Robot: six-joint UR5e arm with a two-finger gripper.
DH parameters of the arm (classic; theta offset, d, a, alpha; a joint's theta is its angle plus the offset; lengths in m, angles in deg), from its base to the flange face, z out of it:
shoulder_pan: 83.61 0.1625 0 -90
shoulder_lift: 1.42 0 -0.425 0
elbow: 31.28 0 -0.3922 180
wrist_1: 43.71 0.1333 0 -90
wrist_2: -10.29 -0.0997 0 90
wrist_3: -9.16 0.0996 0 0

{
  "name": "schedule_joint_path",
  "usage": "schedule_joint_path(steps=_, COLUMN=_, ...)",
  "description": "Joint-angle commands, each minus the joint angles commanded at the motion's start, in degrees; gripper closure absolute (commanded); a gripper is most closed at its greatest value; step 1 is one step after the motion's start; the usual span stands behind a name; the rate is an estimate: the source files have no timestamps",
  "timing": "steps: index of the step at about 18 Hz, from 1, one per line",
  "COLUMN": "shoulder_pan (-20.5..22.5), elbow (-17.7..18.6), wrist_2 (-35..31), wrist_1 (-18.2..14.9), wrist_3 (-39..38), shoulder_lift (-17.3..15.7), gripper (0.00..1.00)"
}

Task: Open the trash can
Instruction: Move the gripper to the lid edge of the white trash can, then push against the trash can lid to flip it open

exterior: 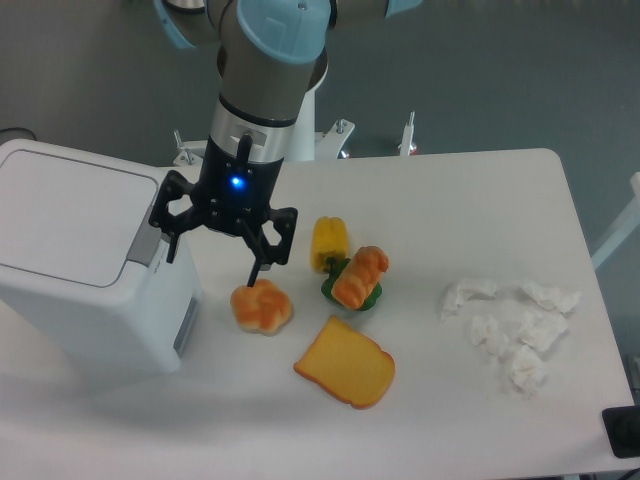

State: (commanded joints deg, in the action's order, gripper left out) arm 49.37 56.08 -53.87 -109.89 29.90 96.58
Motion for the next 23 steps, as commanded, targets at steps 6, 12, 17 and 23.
schedule_joint_path(steps=6, shoulder_pan=-0.09, elbow=2.37, wrist_2=-0.18, wrist_1=0.0, wrist_3=0.09, shoulder_lift=-1.32, gripper=0.0)
schedule_joint_path(steps=12, shoulder_pan=-0.35, elbow=3.17, wrist_2=-0.35, wrist_1=0.0, wrist_3=-0.09, shoulder_lift=-1.76, gripper=0.0)
schedule_joint_path(steps=17, shoulder_pan=-0.35, elbow=3.52, wrist_2=-0.44, wrist_1=0.0, wrist_3=-0.09, shoulder_lift=-1.76, gripper=0.0)
schedule_joint_path(steps=23, shoulder_pan=-0.44, elbow=3.78, wrist_2=-0.53, wrist_1=0.0, wrist_3=-0.09, shoulder_lift=-1.67, gripper=0.0)
